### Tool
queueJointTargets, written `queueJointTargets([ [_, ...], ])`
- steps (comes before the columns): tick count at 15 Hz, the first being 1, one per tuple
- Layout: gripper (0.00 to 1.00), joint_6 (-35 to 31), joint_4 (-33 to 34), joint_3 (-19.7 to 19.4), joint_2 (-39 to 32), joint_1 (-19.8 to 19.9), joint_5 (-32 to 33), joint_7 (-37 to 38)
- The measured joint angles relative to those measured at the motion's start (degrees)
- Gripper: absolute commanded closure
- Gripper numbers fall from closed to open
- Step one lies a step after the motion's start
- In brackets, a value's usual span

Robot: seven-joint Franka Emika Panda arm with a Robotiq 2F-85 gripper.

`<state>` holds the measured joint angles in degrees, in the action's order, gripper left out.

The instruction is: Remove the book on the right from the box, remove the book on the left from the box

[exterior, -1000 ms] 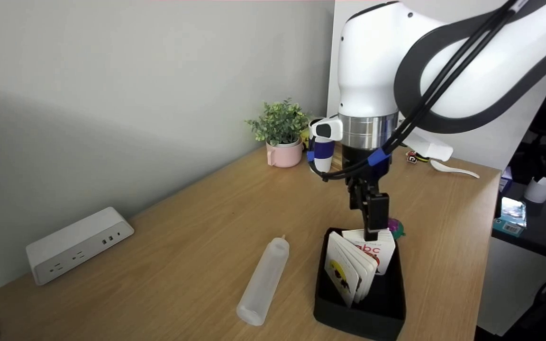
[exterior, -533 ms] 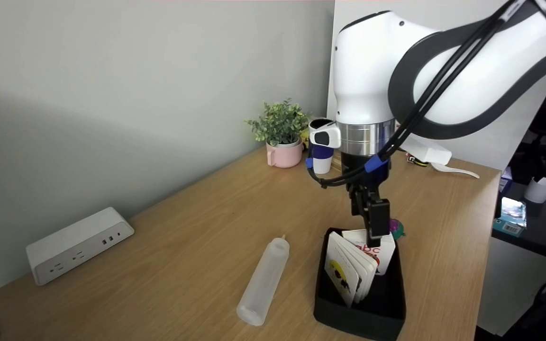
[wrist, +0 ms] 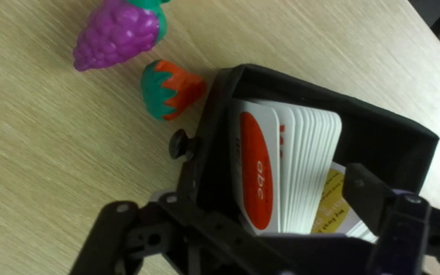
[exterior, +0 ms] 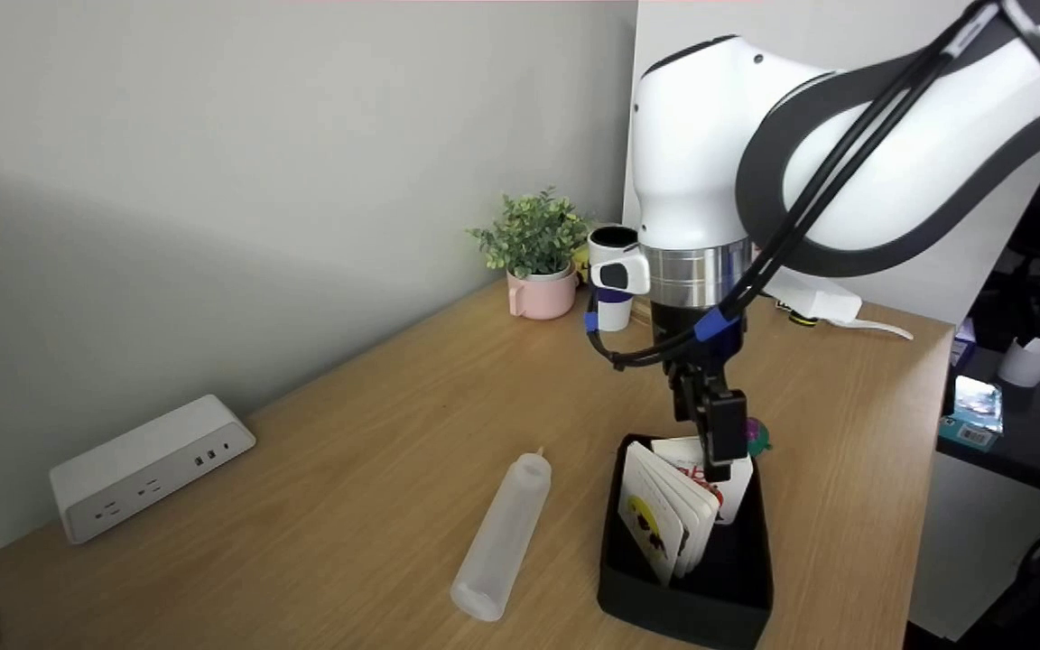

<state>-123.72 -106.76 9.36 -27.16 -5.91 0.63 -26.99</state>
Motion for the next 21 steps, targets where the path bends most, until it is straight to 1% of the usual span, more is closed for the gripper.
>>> queueJointTargets([
  [1,0.31,0.1,0.1,0.0,-0.2,0.0,0.0,0.0],
  [10,0.95,0.9,0.3,0.0,-0.6,0.1,0.0,0.0],
  [12,1.00,1.1,0.3,0.0,-0.6,0.1,0.0,0.0],
  [14,0.96,1.5,0.4,0.0,-0.6,0.1,0.0,0.0],
  [21,0.96,3.0,1.3,0.0,-0.6,0.1,0.0,0.0],
])
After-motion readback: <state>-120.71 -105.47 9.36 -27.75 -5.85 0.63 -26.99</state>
